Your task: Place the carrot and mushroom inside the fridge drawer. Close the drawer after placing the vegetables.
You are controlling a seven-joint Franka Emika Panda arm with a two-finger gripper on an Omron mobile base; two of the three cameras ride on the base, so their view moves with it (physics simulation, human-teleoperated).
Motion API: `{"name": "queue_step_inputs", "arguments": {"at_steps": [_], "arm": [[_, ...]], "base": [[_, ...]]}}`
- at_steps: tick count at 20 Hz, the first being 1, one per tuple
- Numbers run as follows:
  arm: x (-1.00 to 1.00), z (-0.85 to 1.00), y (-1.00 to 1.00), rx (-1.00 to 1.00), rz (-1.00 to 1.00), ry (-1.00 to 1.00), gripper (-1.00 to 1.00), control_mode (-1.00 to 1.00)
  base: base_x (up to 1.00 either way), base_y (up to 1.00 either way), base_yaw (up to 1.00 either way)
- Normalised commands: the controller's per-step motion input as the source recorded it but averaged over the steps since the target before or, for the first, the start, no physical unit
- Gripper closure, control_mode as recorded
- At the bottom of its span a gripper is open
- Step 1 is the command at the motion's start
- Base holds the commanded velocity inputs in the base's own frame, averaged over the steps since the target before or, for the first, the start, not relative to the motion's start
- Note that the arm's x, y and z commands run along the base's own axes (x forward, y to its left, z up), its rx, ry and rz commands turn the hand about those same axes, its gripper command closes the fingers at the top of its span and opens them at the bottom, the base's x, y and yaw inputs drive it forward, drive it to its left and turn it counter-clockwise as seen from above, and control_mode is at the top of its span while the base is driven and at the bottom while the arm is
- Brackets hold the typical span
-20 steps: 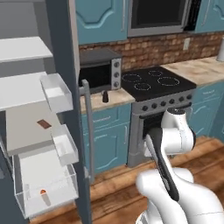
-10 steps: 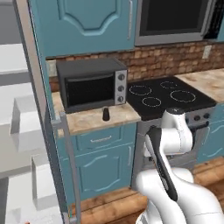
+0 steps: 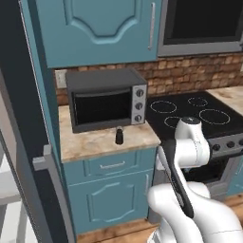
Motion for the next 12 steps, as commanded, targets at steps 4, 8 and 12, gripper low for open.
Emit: {"name": "queue_step_inputs", "arguments": {"at_steps": [4,8,12], "arm": [[0.00,0.00,0.00,0.00,0.00,0.00,-1.00,1.00],[0.00,0.00,0.00,0.00,0.00,0.00,-1.00,1.00],[0.00,0.00,0.00,0.00,0.00,0.00,-1.00,1.00]], "base": [[0.50,-0.12,0.17],[0.60,-0.06,0.17],[0.60,-0.05,0.17]]}}
